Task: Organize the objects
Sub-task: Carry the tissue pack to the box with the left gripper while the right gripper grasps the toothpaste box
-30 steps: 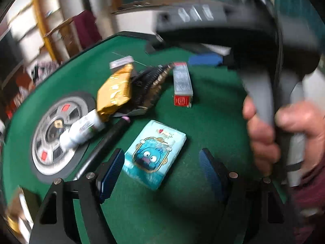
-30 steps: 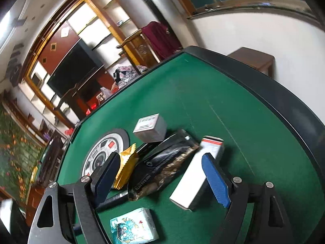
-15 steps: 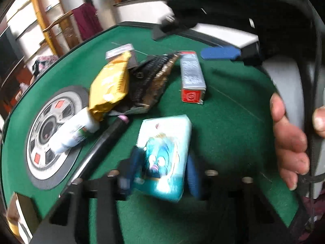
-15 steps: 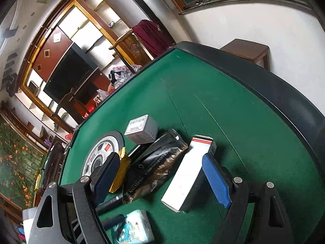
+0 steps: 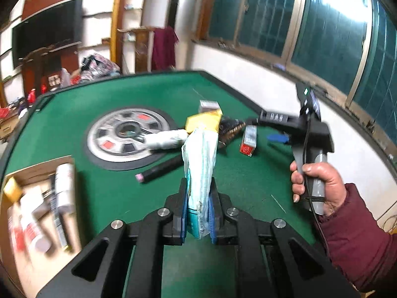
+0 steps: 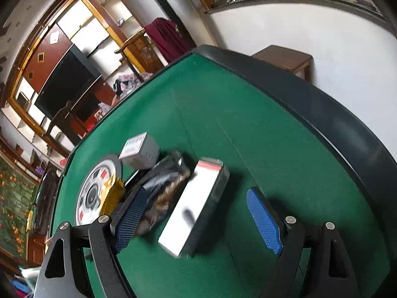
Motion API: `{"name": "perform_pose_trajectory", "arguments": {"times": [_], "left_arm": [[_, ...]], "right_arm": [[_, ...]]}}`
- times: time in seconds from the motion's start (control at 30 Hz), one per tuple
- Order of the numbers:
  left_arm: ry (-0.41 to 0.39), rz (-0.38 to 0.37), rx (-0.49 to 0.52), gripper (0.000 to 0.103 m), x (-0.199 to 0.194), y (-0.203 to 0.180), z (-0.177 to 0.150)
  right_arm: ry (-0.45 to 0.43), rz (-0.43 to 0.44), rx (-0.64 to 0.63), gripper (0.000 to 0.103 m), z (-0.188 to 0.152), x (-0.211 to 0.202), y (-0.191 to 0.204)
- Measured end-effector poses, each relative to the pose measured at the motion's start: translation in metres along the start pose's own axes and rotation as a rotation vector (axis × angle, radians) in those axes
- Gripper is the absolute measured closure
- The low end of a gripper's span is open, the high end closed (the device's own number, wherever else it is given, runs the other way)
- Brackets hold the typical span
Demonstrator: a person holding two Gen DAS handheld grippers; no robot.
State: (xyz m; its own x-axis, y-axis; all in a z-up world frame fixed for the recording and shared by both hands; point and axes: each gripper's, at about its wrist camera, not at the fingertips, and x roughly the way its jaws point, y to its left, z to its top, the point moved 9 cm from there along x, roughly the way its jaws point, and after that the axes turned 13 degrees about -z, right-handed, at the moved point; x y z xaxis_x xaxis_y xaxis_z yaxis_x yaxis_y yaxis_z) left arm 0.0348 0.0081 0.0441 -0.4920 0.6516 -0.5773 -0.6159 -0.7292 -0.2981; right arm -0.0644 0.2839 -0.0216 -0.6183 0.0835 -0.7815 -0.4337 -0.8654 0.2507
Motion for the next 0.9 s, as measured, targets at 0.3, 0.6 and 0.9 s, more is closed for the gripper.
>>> {"name": "perform_pose_trajectory", "arguments": {"times": [0.3, 0.6, 0.9], "left_arm": [[-0.085, 0.048, -0.093, 0.09, -0.068, 0.029, -0.033], [-0.125, 0.099, -0.198, 0.09, -0.103, 0.065, -0.06], [-0.153, 0.186, -0.269, 0.09, -0.134, 0.097, -0.08]], "right_arm": [[0.052, -0.237, -0.188, 0.05, -0.018, 0.021, 0.014], [0.089, -0.128, -0.128, 0.074, -0.024, 0.002, -0.006], [0.164, 0.276, -0.069, 0.074, -0.065, -0.065, 0.025]]}}
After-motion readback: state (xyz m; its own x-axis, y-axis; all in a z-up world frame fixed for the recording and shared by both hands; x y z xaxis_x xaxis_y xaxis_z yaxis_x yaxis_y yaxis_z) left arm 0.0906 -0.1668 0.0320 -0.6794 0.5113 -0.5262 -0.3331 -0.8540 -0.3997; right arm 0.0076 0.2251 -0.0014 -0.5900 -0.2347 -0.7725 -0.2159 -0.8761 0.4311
